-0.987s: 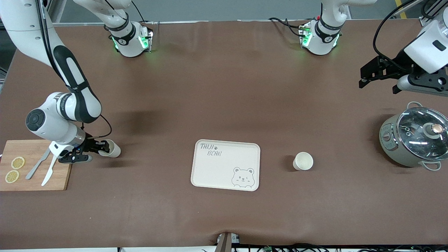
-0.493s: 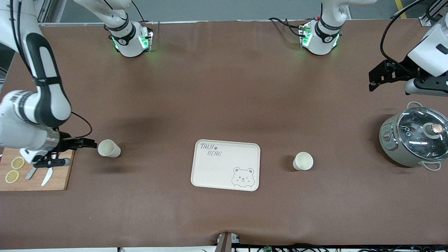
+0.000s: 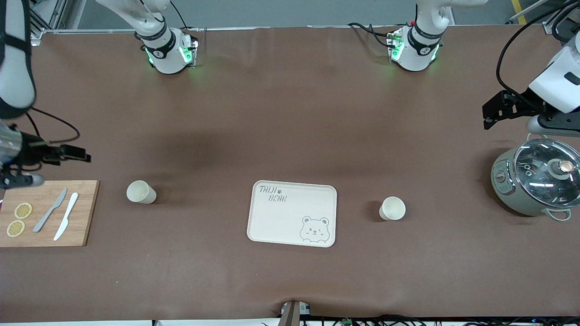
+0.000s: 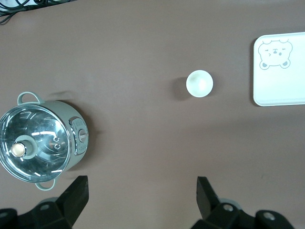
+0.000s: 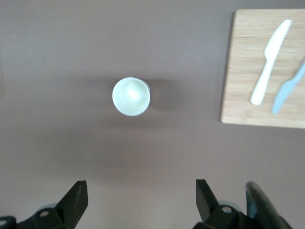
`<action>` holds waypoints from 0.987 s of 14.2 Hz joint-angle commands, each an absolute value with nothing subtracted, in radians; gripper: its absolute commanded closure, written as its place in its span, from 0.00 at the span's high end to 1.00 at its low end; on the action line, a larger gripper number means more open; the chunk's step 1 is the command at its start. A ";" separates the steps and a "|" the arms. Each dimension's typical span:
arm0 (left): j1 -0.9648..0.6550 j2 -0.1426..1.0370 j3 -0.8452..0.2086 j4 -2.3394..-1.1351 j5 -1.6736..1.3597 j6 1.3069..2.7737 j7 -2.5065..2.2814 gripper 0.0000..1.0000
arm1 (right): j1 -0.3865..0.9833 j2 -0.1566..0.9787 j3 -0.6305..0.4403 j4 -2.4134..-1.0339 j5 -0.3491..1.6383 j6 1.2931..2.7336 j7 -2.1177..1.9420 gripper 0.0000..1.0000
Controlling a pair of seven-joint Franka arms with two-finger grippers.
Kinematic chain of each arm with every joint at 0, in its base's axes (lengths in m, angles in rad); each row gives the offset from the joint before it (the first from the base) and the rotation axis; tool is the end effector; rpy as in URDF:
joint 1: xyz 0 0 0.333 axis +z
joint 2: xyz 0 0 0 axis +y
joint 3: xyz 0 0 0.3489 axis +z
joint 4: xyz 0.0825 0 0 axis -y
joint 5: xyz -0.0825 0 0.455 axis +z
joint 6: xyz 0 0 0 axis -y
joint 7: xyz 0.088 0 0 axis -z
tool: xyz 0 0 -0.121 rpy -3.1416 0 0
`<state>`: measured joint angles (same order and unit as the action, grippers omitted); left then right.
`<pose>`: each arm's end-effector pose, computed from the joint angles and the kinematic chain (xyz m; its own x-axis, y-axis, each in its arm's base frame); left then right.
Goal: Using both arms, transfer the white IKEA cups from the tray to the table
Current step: 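Open the right gripper and withdraw it from the cup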
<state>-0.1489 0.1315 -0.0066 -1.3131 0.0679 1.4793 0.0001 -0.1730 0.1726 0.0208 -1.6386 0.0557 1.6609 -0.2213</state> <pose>0.6541 -0.0934 0.6896 0.9883 -0.1487 0.0349 -0.1461 -0.9870 -0.0664 0.6647 -0.0964 0.5017 0.9889 0.0653 -0.1335 0.0536 -0.9946 -0.0891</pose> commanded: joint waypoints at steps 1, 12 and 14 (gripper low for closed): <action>-0.144 0.129 -0.005 -1.315 0.039 1.488 0.011 1.00 | -0.189 0.068 0.038 -1.667 0.017 1.614 -0.193 1.00; -0.147 0.126 0.005 -1.316 0.020 1.486 0.020 1.00 | -0.202 0.023 0.037 -1.473 0.037 1.517 -0.192 1.00; -0.147 0.126 0.005 -1.316 0.020 1.486 0.020 1.00 | -0.225 0.023 0.037 -1.473 0.090 1.514 -0.193 1.00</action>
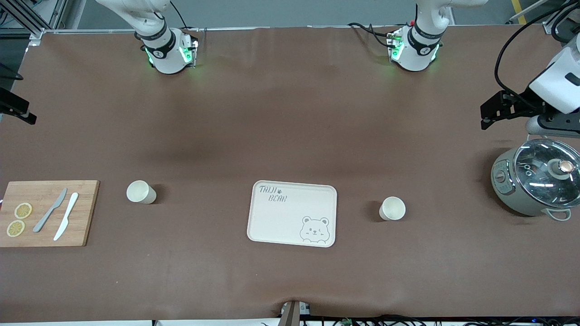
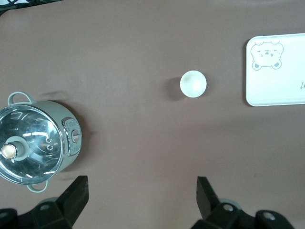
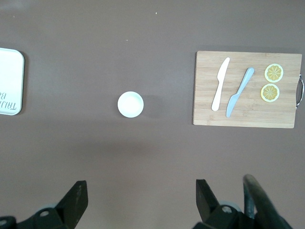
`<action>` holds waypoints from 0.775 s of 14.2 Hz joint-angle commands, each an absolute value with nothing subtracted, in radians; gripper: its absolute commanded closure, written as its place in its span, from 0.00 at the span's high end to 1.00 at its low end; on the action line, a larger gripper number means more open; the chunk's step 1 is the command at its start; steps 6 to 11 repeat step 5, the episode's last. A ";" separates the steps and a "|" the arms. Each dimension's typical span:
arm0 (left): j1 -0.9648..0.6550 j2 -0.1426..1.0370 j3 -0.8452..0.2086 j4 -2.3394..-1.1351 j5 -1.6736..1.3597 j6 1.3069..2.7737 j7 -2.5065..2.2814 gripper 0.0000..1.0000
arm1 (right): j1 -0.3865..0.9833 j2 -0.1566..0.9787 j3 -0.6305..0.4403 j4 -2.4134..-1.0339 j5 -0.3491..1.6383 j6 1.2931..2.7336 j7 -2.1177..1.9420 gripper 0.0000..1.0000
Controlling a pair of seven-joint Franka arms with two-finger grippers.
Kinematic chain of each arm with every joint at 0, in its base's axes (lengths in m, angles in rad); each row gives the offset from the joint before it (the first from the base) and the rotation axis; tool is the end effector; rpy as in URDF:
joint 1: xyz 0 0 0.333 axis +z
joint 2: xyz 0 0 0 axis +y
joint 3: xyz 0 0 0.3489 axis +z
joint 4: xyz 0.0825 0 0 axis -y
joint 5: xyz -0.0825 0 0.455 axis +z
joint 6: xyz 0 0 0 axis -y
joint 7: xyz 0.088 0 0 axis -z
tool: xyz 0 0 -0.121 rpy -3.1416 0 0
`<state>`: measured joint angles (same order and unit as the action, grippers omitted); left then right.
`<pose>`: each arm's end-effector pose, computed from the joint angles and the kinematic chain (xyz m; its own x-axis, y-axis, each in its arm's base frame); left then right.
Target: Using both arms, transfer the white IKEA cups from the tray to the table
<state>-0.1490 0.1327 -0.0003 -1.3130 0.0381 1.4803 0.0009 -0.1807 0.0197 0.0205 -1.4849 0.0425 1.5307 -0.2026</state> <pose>0.6546 -0.0935 0.6888 0.9887 -0.1461 0.0346 -0.1448 -0.9887 -0.0378 0.6218 -0.0953 0.6741 0.9984 0.0440 0.0342 0.0452 -0.9983 -0.0367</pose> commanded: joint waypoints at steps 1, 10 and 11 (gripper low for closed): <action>-0.149 0.126 0.005 -1.316 0.020 1.486 0.017 1.00 | -0.238 0.018 0.037 -1.473 0.144 1.499 -0.193 1.00; -0.149 0.126 0.005 -1.316 0.020 1.486 0.012 1.00 | -0.230 -0.009 0.049 -1.410 0.166 1.444 -0.193 1.00; -0.149 0.126 0.005 -1.316 0.020 1.486 0.012 1.00 | -0.230 -0.009 0.049 -1.410 0.166 1.444 -0.193 1.00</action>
